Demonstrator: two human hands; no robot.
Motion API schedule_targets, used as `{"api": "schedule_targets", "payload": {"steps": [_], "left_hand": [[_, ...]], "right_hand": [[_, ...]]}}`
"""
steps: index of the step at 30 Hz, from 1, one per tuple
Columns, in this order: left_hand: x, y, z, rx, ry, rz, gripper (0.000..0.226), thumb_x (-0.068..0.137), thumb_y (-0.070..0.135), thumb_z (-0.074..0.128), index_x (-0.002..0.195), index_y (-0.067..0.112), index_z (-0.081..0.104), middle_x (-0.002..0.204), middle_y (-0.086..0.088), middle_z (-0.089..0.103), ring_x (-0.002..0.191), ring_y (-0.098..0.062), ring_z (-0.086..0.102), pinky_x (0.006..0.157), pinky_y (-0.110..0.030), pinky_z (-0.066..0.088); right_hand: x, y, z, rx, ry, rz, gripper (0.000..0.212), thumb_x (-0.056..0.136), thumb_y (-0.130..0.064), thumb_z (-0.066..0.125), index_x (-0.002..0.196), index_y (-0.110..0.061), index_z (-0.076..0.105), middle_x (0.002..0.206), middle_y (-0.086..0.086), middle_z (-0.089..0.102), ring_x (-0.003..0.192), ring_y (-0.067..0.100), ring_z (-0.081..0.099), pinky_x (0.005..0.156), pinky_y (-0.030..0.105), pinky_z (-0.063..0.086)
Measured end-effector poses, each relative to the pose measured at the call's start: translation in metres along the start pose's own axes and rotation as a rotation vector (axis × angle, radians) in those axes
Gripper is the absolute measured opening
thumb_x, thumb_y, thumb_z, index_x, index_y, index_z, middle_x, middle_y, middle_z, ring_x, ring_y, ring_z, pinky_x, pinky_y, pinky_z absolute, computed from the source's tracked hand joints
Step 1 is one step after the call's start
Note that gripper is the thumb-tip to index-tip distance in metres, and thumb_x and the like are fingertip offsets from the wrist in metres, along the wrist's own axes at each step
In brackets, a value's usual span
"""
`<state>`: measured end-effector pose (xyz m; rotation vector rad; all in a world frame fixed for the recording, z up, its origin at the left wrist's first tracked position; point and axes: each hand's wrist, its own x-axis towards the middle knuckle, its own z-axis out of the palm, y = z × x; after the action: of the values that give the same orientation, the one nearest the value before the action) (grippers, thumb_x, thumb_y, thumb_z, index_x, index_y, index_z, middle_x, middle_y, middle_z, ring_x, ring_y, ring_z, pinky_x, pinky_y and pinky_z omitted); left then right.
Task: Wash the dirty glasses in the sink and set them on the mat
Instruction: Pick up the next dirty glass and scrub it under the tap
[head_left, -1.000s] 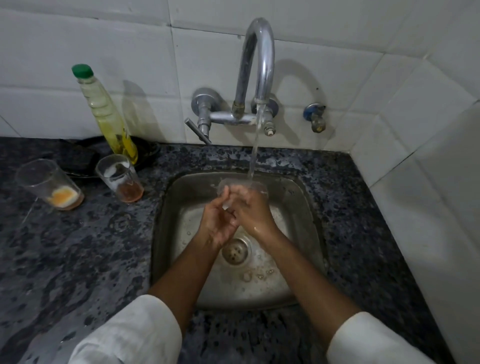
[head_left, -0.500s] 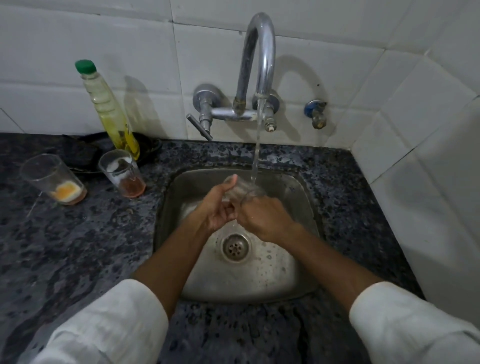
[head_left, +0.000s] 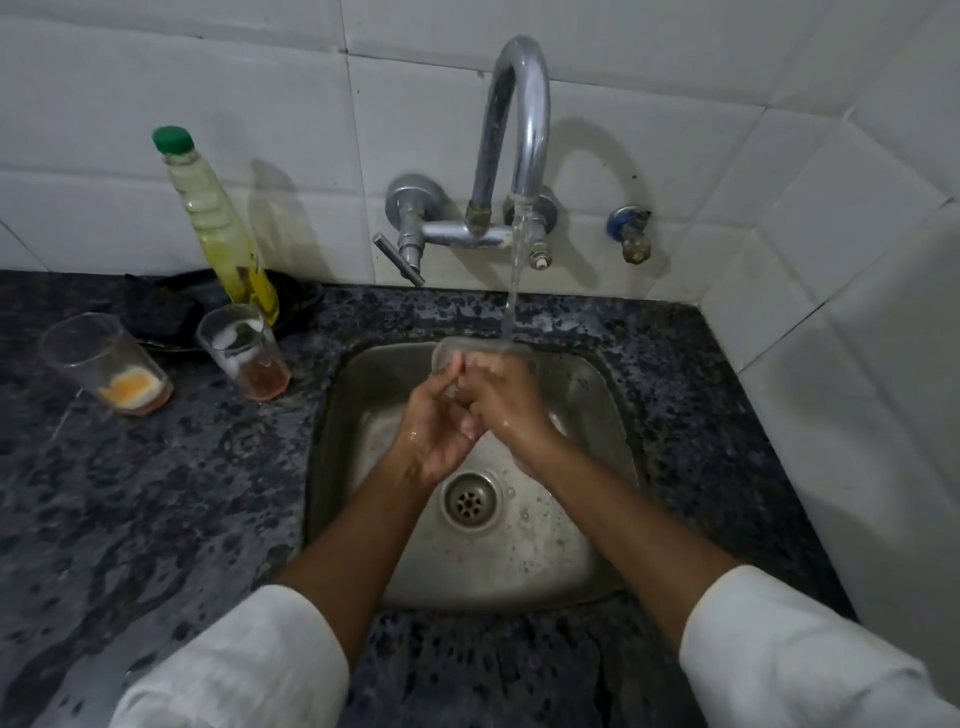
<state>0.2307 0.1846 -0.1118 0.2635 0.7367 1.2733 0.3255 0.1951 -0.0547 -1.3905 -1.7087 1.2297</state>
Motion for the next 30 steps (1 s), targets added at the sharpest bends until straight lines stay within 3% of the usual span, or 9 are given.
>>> {"api": "schedule_targets", "payload": {"steps": [2, 4, 6, 8, 12, 18, 20, 24, 30], "left_hand": [[0.001, -0.001, 0.001, -0.083, -0.012, 0.004, 0.032, 0.091, 0.031, 0.058, 0.094, 0.004, 0.074, 0.09, -0.013, 0.071, 0.073, -0.017, 0.068, 0.06, -0.019, 0.055], [0.003, 0.009, 0.003, 0.028, -0.008, -0.05, 0.039, 0.09, 0.035, 0.061, 0.108, 0.001, 0.068, 0.098, -0.015, 0.072, 0.09, -0.023, 0.069, 0.083, -0.031, 0.057], [0.003, 0.012, 0.001, 0.257, 0.048, -0.145, 0.04, 0.089, 0.044, 0.062, 0.102, 0.006, 0.068, 0.088, -0.01, 0.072, 0.079, -0.02, 0.067, 0.076, -0.031, 0.055], [-0.001, 0.006, 0.0, 0.253, 0.016, -0.15, 0.045, 0.09, 0.047, 0.059, 0.108, 0.007, 0.069, 0.096, -0.011, 0.071, 0.085, -0.021, 0.066, 0.077, -0.033, 0.053], [-0.003, -0.004, 0.003, -0.102, -0.029, -0.031, 0.033, 0.087, 0.028, 0.065, 0.109, 0.003, 0.063, 0.101, -0.017, 0.062, 0.071, -0.02, 0.065, 0.06, -0.027, 0.055], [0.009, 0.009, 0.003, 0.124, 0.062, -0.092, 0.08, 0.082, 0.049, 0.068, 0.143, 0.001, 0.048, 0.12, -0.017, 0.065, 0.105, -0.027, 0.064, 0.085, -0.037, 0.057], [0.006, 0.004, 0.004, 0.022, 0.014, -0.058, 0.067, 0.091, 0.051, 0.058, 0.136, 0.001, 0.055, 0.129, -0.02, 0.063, 0.118, -0.031, 0.062, 0.094, -0.041, 0.055], [0.007, 0.005, 0.009, -0.18, 0.032, 0.056, 0.033, 0.101, 0.03, 0.049, 0.106, 0.002, 0.064, 0.095, -0.016, 0.069, 0.08, -0.023, 0.071, 0.059, -0.032, 0.059], [0.019, 0.03, 0.016, 0.064, 0.11, -0.154, 0.063, 0.097, 0.05, 0.05, 0.135, 0.001, 0.056, 0.103, -0.015, 0.07, 0.084, -0.023, 0.071, 0.073, -0.034, 0.061]], "right_hand": [[-0.004, -0.005, 0.0, 0.052, -0.002, -0.053, 0.023, 0.094, -0.013, 0.047, 0.076, -0.016, 0.062, 0.073, 0.005, 0.06, 0.064, 0.014, 0.057, 0.053, 0.028, 0.044], [-0.006, 0.008, -0.012, -0.581, -0.174, -0.316, 0.022, 0.092, -0.019, 0.044, 0.101, -0.015, 0.064, 0.093, 0.007, 0.067, 0.082, 0.022, 0.063, 0.065, 0.034, 0.048], [-0.005, 0.02, -0.028, -1.066, -0.233, -0.344, 0.031, 0.091, -0.025, 0.045, 0.119, -0.022, 0.058, 0.111, 0.006, 0.065, 0.098, 0.026, 0.063, 0.069, 0.034, 0.045], [-0.004, 0.022, -0.024, -0.909, -0.142, -0.296, 0.027, 0.093, -0.03, 0.046, 0.111, -0.019, 0.063, 0.105, 0.006, 0.068, 0.096, 0.026, 0.065, 0.071, 0.035, 0.05], [0.003, 0.008, -0.004, 0.166, 0.013, 0.049, 0.024, 0.093, -0.019, 0.05, 0.092, -0.009, 0.072, 0.085, 0.009, 0.073, 0.08, 0.023, 0.071, 0.067, 0.037, 0.055], [0.015, 0.015, -0.031, -1.093, -0.299, -0.244, 0.035, 0.093, -0.038, 0.042, 0.114, -0.021, 0.064, 0.109, 0.007, 0.066, 0.101, 0.027, 0.062, 0.077, 0.037, 0.046], [0.021, 0.006, -0.02, -0.875, -0.212, -0.242, 0.029, 0.094, -0.035, 0.047, 0.101, -0.017, 0.069, 0.098, 0.006, 0.066, 0.09, 0.021, 0.061, 0.07, 0.032, 0.043], [0.026, -0.015, -0.006, 0.09, -0.121, 0.106, 0.021, 0.092, -0.015, 0.053, 0.077, -0.017, 0.068, 0.072, 0.001, 0.064, 0.067, 0.01, 0.059, 0.057, 0.021, 0.045], [0.044, 0.006, -0.033, -1.174, -0.331, -0.344, 0.032, 0.091, -0.039, 0.044, 0.1, -0.02, 0.068, 0.099, 0.007, 0.068, 0.092, 0.028, 0.064, 0.067, 0.031, 0.039]]}}
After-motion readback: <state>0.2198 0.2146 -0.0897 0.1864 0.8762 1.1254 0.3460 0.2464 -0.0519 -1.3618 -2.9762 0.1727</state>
